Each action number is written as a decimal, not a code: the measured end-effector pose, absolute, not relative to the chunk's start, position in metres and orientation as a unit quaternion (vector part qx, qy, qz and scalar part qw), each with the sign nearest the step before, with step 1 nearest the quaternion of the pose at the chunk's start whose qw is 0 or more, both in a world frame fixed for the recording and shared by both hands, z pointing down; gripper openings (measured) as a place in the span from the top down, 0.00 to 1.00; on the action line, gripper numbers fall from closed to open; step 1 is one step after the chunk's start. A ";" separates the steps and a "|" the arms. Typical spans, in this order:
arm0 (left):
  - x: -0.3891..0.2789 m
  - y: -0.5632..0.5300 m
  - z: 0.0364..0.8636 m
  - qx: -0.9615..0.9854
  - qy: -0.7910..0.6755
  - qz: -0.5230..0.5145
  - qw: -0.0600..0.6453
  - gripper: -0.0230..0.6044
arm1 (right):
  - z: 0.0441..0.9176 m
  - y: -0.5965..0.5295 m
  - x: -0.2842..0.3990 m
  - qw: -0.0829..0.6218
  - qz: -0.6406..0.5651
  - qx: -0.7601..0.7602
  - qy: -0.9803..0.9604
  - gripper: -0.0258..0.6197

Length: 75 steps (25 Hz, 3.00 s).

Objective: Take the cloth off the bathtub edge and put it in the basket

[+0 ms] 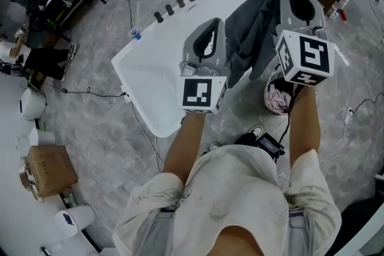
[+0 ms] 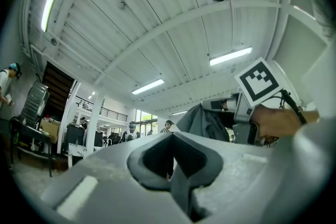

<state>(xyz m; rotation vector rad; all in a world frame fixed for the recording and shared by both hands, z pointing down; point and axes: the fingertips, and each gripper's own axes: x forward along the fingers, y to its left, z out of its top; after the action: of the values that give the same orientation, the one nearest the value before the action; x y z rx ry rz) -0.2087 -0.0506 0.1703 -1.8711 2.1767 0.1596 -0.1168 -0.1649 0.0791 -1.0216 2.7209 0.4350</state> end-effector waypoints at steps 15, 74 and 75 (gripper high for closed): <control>-0.113 -0.176 0.167 -0.713 0.688 0.059 0.121 0.96 | 0.062 -0.272 0.047 0.116 0.144 -0.471 0.862 0.91; 0.133 -0.389 0.193 -0.896 0.427 0.107 0.051 0.96 | 0.064 -0.315 0.322 0.054 0.187 -0.722 0.664 0.91; 0.134 -0.388 0.192 -0.896 0.427 0.108 0.050 0.96 | 0.065 -0.316 0.320 0.053 0.184 -0.720 0.667 0.91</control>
<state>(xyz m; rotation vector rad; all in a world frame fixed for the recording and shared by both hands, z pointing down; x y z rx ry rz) 0.1339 -0.3881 0.1917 -2.7303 1.2999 0.3287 0.3198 -0.3156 0.0654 -2.1870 2.0284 0.5593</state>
